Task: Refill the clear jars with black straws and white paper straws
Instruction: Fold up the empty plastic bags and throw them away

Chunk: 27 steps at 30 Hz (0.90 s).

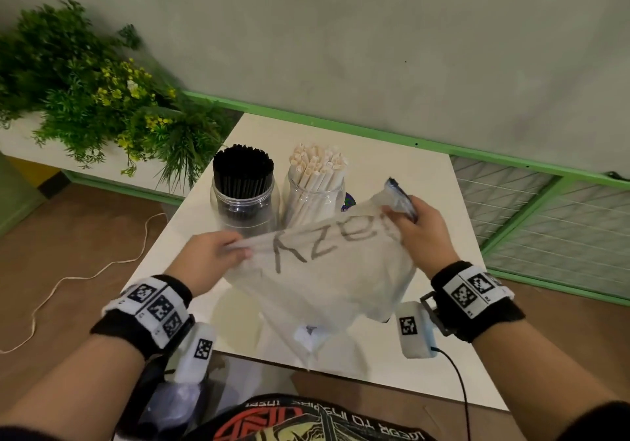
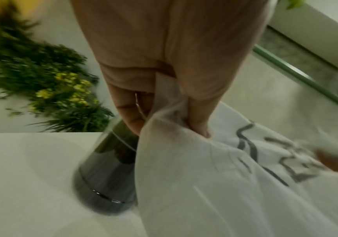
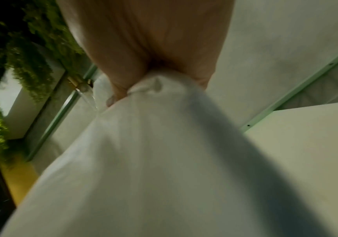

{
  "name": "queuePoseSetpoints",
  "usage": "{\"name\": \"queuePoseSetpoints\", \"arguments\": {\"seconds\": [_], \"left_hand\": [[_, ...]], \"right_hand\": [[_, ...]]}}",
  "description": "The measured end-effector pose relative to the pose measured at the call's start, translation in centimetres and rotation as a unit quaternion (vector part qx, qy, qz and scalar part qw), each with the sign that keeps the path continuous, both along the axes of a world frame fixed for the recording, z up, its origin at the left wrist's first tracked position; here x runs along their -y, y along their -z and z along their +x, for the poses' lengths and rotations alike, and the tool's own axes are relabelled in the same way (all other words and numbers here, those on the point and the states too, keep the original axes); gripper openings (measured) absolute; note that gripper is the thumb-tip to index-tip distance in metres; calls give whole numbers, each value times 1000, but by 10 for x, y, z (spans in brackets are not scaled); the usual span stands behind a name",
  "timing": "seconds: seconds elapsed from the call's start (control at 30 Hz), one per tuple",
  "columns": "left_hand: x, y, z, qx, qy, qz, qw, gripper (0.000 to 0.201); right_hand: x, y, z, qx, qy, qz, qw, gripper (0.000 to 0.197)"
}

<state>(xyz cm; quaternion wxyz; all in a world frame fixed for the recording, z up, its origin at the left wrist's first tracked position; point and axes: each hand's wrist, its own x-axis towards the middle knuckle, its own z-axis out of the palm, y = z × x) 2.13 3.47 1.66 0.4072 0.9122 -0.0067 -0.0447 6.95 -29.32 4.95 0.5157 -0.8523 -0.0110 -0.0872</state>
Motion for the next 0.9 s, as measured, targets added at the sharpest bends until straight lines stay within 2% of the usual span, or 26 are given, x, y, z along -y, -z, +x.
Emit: {"name": "queuePoseSetpoints", "arguments": {"seconds": [0.2,0.3,0.37,0.4,0.43,0.47,0.53,0.57,0.63,0.7,0.77,0.8,0.9], "left_hand": [[-25,12,17,-25,-84,-56,995,32],[-18,26,29,-64,-150,-101,981,41],[-16,44,43,-103,-215,-140,961,36],[-13,50,47,-122,-247,-167,947,26],[-9,59,51,-131,-278,-199,930,21],[-6,66,52,-142,-295,-208,922,30],[-2,74,44,-136,-300,-147,933,51],[1,76,36,-122,-301,-118,938,54],[8,79,19,-139,-289,-105,941,42],[20,81,3,-272,-204,-95,936,33],[35,84,-9,-417,-84,-61,903,43],[44,88,-13,-460,-30,-42,886,48],[75,94,-21,-515,60,-26,855,61]], "right_hand": [[35,37,6,-59,73,0,996,32],[43,56,13,-84,133,60,986,23],[44,65,13,-78,164,102,978,14],[42,68,8,-69,171,97,978,24],[40,72,1,-48,171,77,981,34],[35,75,-10,-12,159,50,986,39],[23,82,-42,68,86,-37,993,40],[19,92,-58,89,35,-94,991,41],[14,113,-81,83,-30,-212,973,45],[17,134,-91,15,-5,-271,962,56],[24,152,-92,-99,57,-243,963,74],[27,158,-90,-152,70,-204,965,80],[25,172,-80,-253,34,-111,961,75]]}}
